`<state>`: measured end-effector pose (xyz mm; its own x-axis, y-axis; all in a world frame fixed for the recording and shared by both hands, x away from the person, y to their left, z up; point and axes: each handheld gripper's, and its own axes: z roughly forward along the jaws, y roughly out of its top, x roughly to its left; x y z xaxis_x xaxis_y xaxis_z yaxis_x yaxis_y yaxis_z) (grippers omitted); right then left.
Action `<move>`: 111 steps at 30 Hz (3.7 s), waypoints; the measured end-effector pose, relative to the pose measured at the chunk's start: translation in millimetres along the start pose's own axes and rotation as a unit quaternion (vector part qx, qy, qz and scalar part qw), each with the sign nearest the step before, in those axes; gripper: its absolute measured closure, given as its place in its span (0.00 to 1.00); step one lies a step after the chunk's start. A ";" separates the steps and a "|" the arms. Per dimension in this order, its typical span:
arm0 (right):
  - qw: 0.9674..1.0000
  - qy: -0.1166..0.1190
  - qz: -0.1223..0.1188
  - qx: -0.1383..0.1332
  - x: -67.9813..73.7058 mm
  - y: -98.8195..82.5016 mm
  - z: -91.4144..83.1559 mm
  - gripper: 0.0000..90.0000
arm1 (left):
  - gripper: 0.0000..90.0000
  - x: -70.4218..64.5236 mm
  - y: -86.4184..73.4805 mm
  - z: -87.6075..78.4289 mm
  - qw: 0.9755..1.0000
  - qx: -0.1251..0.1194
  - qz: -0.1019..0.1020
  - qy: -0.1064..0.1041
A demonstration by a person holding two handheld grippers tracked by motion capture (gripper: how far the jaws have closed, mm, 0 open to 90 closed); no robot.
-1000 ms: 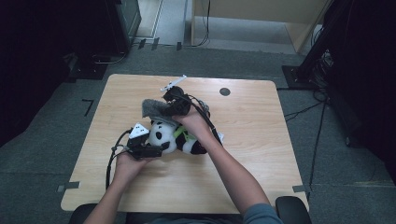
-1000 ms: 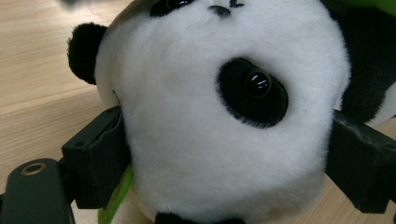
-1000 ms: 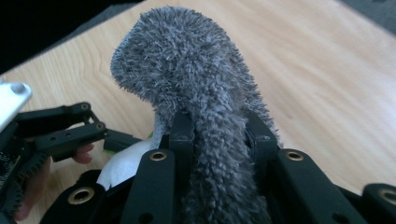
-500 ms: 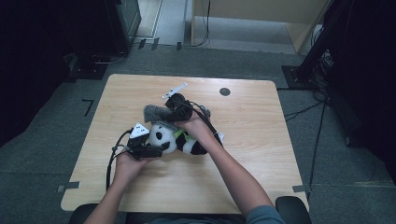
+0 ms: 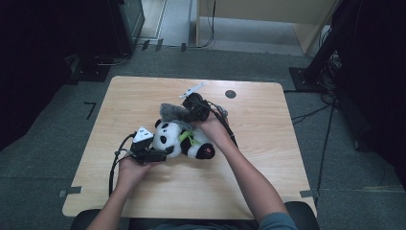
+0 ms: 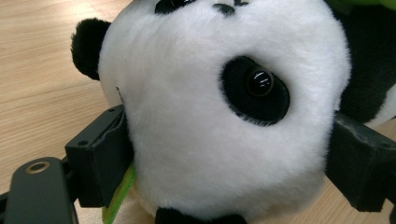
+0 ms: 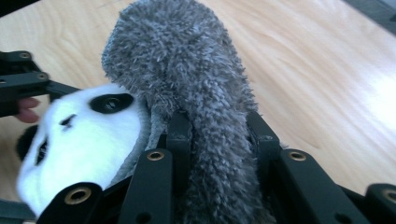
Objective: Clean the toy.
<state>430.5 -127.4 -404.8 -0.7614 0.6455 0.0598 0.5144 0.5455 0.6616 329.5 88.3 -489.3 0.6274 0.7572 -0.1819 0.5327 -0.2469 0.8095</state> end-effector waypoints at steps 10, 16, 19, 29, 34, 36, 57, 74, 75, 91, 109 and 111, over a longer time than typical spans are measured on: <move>0.999 -0.048 0.019 -0.002 -27.8 -12.1 -30.8 0.79 | 0.13 0.5 -0.2 -0.3 1.000 0.001 -0.001 -0.001; 0.997 -0.051 0.048 -0.016 -43.5 -22.5 -44.5 0.80 | 0.13 -0.8 -0.8 -0.6 1.000 0.000 0.007 -0.002; 0.996 -0.057 0.052 -0.036 -47.9 -22.5 -53.0 0.80 | 0.13 -0.3 -1.1 -0.6 1.000 -0.001 0.007 -0.003; 0.994 -0.029 0.075 -0.074 -47.3 -24.0 -85.8 0.80 | 0.12 -0.3 0.2 -0.3 1.000 0.001 0.006 -0.002; 0.995 -0.024 0.066 -0.074 -39.5 -36.2 -86.2 0.79 | 0.12 -0.2 2.0 -0.6 1.000 0.010 0.008 -0.003; 0.995 -0.024 0.061 -0.073 -36.1 -43.3 -84.1 0.79 | 0.12 -0.7 2.2 -0.6 1.000 0.010 0.007 -0.002; 0.993 -0.038 0.102 -0.043 -57.0 -93.4 -84.8 0.80 | 0.12 0.4 1.3 0.6 1.000 0.002 -0.001 -0.004; 0.984 -0.061 0.137 -0.092 -81.5 -105.3 -107.1 0.80 | 0.10 1.1 0.2 0.5 1.000 0.001 0.005 -0.008; 0.984 -0.059 0.137 -0.098 -80.5 -102.8 -109.3 0.80 | 0.10 0.8 -0.2 0.6 1.000 0.000 0.006 -0.008; 0.993 -0.015 0.070 -0.098 -40.1 -66.4 -81.5 0.78 | 0.09 -1.3 -2.2 0.5 1.000 -0.006 0.009 -0.002; 0.990 -0.023 0.101 -0.093 -57.0 -96.6 -75.1 0.78 | 0.09 0.2 -1.8 0.7 1.000 -0.006 0.005 -0.003; 0.989 -0.018 0.111 -0.096 -60.3 -101.4 -75.1 0.79 | 0.09 -0.2 -1.9 0.5 1.000 -0.005 0.007 -0.003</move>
<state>394.7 -261.7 -419.4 -0.6211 0.7589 0.1956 0.5813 0.2787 0.7644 328.7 88.3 -491.1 0.6374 0.7507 -0.1739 0.5180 -0.2504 0.8179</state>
